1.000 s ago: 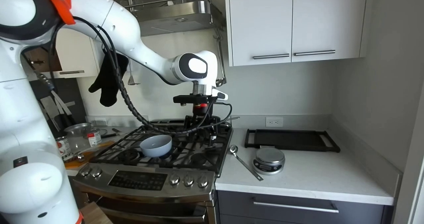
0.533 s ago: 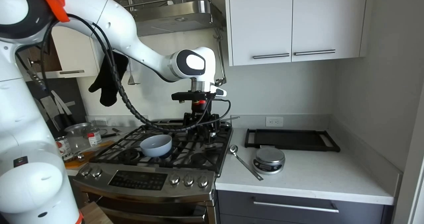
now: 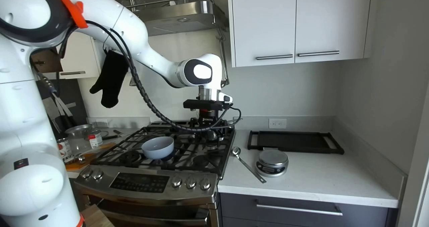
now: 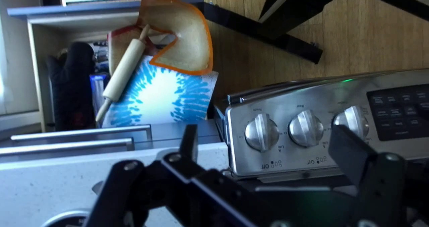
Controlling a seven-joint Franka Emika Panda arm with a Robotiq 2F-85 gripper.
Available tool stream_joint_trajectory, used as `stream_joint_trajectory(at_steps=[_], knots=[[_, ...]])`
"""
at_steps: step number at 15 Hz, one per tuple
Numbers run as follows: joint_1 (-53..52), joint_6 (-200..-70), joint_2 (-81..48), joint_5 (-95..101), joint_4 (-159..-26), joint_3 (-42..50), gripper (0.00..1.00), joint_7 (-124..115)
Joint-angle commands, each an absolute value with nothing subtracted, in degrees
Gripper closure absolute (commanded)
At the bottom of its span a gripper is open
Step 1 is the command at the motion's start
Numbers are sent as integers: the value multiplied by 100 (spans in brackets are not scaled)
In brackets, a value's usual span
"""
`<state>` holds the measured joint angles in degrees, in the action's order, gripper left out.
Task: Put the serving spoon on the stove
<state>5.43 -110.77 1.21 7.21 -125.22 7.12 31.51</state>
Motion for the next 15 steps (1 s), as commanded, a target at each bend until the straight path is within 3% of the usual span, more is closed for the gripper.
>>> stream_joint_trajectory(at_steps=[1, 10, 15], knots=[[587, -11642, -574, 131, -12195, 682, 0, 4393], [778, -12977, -1799, -1089, -11285, 167, 0, 6395], [714, -12820, -1567, -849, -11513, 158, 0, 6064]])
